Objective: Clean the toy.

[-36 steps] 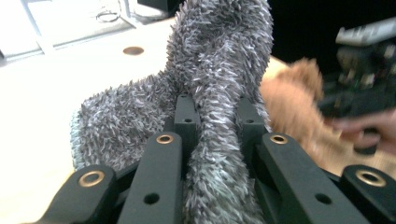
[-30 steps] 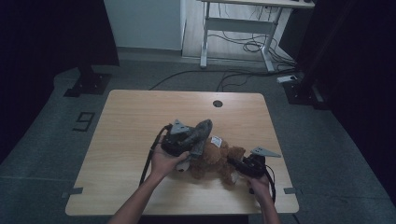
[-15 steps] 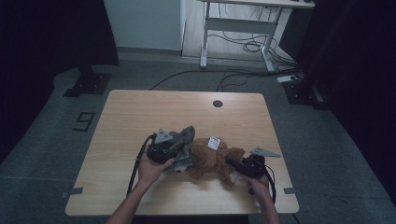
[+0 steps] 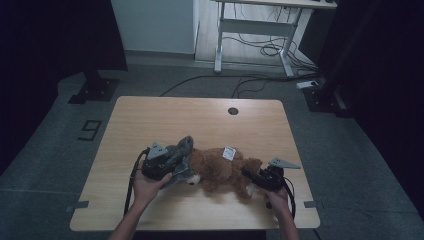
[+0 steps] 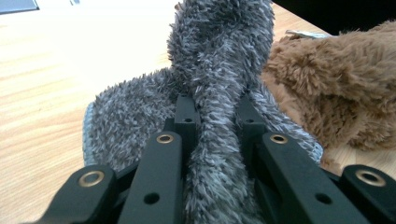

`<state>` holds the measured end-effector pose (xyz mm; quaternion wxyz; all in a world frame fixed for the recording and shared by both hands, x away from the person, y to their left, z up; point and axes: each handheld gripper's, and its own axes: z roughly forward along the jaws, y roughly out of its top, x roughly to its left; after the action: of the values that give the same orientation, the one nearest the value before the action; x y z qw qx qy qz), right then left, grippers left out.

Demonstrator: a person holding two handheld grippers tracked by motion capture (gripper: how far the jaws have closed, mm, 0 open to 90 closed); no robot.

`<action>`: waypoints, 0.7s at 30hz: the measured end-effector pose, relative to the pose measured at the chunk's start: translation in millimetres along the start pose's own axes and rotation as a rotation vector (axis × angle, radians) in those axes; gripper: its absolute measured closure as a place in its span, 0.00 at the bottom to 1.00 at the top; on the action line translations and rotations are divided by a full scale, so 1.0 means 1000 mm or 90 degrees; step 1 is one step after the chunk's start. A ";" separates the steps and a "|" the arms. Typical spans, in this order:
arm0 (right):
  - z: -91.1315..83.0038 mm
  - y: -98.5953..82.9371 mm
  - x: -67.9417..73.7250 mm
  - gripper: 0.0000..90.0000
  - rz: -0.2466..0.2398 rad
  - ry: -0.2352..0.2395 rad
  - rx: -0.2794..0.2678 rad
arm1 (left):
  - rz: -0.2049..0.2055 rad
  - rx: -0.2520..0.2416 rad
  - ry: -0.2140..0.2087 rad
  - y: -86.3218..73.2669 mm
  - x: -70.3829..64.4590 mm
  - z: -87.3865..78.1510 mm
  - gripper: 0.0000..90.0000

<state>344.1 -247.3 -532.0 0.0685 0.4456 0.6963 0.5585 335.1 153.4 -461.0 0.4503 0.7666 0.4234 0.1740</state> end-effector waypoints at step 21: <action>-0.002 -0.002 -0.004 0.69 -0.001 -0.015 -0.005 | 0.037 -0.015 -0.076 0.059 -0.055 0.023 0.84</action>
<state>344.4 -251.0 -534.6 0.0787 0.4511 0.6936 0.5561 347.6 83.0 -417.2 0.4784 0.7824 0.3711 0.1456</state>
